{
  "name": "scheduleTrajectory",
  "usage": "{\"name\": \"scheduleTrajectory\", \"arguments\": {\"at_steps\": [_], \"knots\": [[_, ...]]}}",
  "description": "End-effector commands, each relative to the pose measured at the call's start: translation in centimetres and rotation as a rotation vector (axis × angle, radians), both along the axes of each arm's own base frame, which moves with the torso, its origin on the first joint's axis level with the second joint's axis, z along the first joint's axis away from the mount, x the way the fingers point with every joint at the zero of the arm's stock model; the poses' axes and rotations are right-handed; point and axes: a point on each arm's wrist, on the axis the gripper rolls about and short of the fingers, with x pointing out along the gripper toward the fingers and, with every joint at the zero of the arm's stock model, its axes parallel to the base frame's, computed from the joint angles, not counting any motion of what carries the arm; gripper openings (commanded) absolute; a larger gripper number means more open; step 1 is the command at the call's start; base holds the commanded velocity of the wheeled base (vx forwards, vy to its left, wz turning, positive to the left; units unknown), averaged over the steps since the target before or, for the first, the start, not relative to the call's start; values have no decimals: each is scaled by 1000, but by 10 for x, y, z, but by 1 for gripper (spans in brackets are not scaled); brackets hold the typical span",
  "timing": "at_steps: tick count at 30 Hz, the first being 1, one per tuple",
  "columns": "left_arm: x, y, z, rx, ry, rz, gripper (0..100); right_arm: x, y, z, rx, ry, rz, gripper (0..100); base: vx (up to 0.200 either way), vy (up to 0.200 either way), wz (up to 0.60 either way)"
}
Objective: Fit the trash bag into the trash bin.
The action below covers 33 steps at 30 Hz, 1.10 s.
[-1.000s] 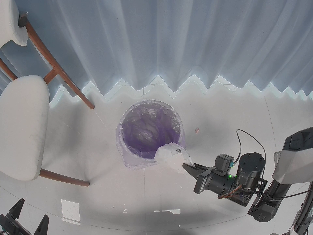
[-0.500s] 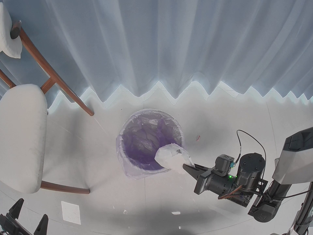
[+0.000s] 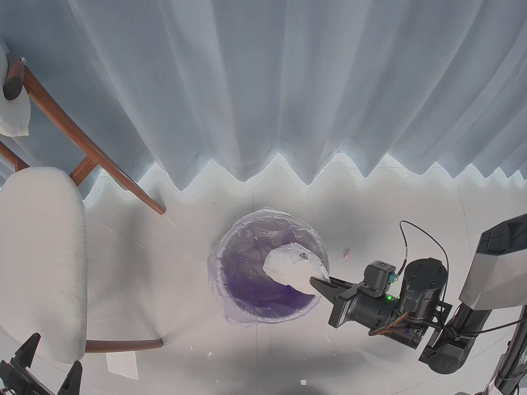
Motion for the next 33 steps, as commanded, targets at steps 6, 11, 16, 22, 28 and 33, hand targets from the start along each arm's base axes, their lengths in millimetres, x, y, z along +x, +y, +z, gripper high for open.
{"name": "scheduleTrajectory", "arguments": {"at_steps": [6, 11, 16, 22, 28, 33], "knots": [[-1, 0, 0, 0, -14, -2, 100, -9, -5, -12, -44, 45, -21, 0, 0, 0, 0], [-1, 0, -1, 1, -13, 2, 100, -6, -3, -20, -58, 60, -19, 0, 0, 0, 0], [-1, 0, 0, 0, -13, 1, 100, 7, 7, -23, -43, 38, -15, 0, 0, 0, 0], [-1, 0, 0, 0, -25, 2, 100, 24, 19, -29, -25, 11, -17, 0, 0, 0, 0], [0, 0, 0, -2, -29, 4, 100, 35, 25, -48, -39, 32, -27, 0, 0, 0, 0], [0, 0, -1, 0, -28, 2, 100, 48, 29, -54, -30, 14, -65, 0, 0, 0, 0]]}}
